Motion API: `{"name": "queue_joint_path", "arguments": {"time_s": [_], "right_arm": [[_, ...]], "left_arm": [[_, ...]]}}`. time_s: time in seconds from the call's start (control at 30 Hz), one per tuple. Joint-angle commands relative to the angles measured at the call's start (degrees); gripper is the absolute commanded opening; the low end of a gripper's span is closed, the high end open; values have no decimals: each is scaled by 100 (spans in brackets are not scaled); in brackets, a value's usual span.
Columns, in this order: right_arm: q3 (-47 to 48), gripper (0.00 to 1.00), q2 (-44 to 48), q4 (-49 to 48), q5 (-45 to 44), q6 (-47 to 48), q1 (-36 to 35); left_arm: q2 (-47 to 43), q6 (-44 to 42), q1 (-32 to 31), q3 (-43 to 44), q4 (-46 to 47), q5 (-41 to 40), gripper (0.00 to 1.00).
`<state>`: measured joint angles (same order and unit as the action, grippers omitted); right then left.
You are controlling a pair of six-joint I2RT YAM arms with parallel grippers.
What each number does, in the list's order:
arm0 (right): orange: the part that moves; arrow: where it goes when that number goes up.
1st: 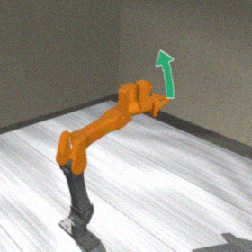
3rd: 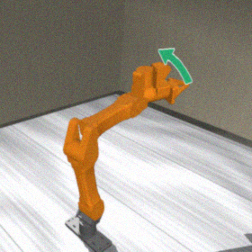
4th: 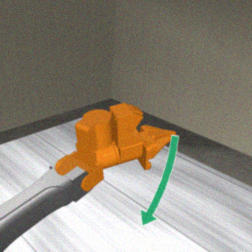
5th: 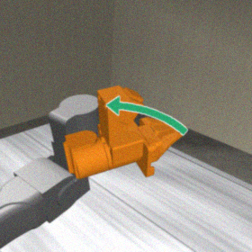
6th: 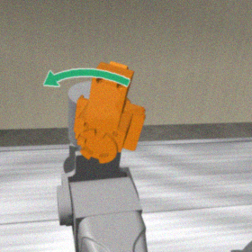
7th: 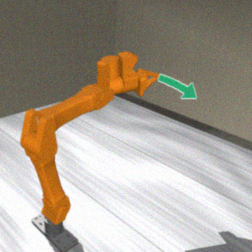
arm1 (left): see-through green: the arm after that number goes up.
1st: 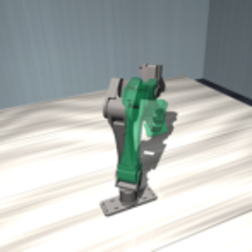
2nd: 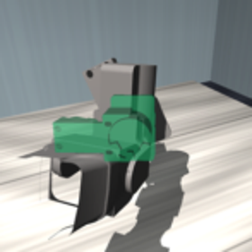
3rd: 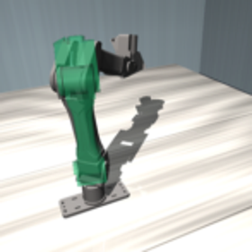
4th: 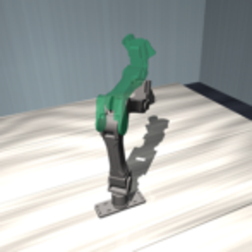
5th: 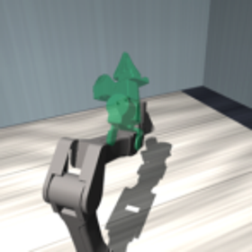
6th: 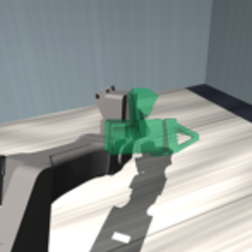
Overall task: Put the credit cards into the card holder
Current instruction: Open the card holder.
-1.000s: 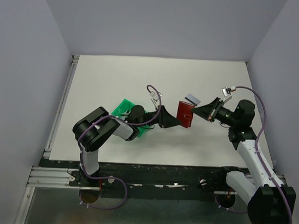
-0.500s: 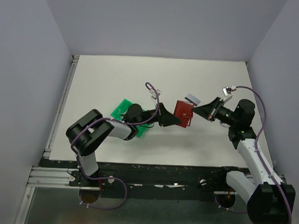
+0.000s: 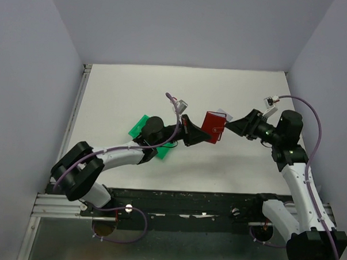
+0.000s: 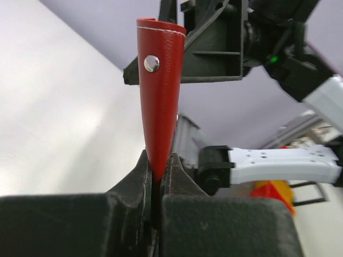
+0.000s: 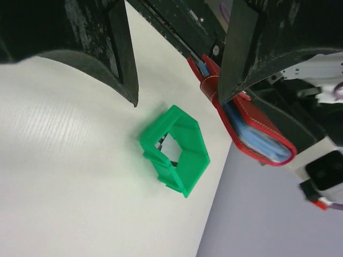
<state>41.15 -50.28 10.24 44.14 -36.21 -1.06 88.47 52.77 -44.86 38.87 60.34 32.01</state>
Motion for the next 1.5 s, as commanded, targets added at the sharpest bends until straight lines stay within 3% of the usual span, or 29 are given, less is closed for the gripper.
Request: {"name": "queue_joint_path", "arguments": {"time_s": [0.0, 0.27, 0.47, 0.73, 1.47], "right_arm": [[254, 69, 62, 980, -354, 615, -17], [306, 69, 282, 1033, -257, 509, -184], [210, 68, 194, 796, -292, 290, -465], [104, 64, -201, 567, -775, 26, -1027], [8, 61, -746, 444, -1373, -159, -1098]], "left_arm": [[-822, -2119, -523, 874, -3759, -1896, 0], [-559, -2394, -725, 1570, -5311, -3409, 0], [-269, -2517, -1024, 2010, -5708, -3868, 0], [-172, -2588, -1314, 2212, -5673, -3966, 0], [-374, -2720, -1596, 2186, -5340, -3614, 0]]}}
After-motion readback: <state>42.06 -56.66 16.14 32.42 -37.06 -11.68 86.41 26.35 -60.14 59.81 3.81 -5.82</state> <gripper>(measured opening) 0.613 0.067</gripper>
